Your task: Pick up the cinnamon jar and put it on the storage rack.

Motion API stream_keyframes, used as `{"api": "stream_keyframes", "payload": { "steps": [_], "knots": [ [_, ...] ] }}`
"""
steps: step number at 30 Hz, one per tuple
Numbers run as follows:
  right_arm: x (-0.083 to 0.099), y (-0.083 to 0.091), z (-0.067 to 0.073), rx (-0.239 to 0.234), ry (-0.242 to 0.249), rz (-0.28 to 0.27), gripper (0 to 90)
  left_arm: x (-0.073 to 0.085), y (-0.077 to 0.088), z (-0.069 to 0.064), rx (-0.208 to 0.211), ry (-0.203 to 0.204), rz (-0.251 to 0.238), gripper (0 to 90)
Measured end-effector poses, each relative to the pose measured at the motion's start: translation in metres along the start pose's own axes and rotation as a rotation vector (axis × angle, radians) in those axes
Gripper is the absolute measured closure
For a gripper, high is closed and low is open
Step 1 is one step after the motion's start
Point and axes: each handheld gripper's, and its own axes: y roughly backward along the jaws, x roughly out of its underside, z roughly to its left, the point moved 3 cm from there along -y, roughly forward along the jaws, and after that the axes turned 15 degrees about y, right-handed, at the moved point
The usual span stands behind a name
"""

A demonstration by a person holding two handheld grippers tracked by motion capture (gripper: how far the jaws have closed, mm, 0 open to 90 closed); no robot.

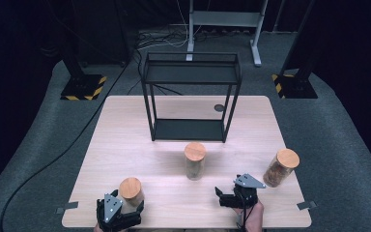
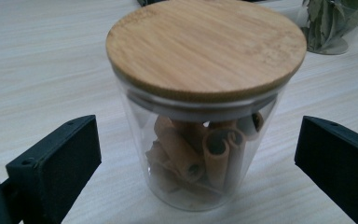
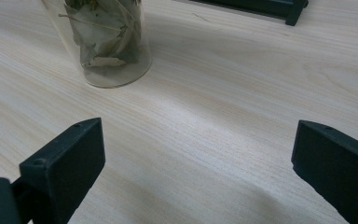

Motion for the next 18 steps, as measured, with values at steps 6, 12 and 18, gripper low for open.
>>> {"api": "stream_keyframes", "payload": {
  "steps": [6,12,18],
  "knots": [
    [0.0,0.0,-0.001,-0.008,-0.006,-0.008,1.3,-0.002,-0.005,-0.003,-0.025,-0.021,-0.009,0.0],
    [0.0,0.001,0.0,-0.017,0.001,-0.014,1.3,-0.002,-0.012,-0.004,-0.034,-0.013,0.007,0.0],
    [0.0,0.001,0.0,-0.015,0.004,-0.012,1.3,-0.006,-0.016,-0.005,-0.043,-0.027,0.006,0.0]
  ]
}}
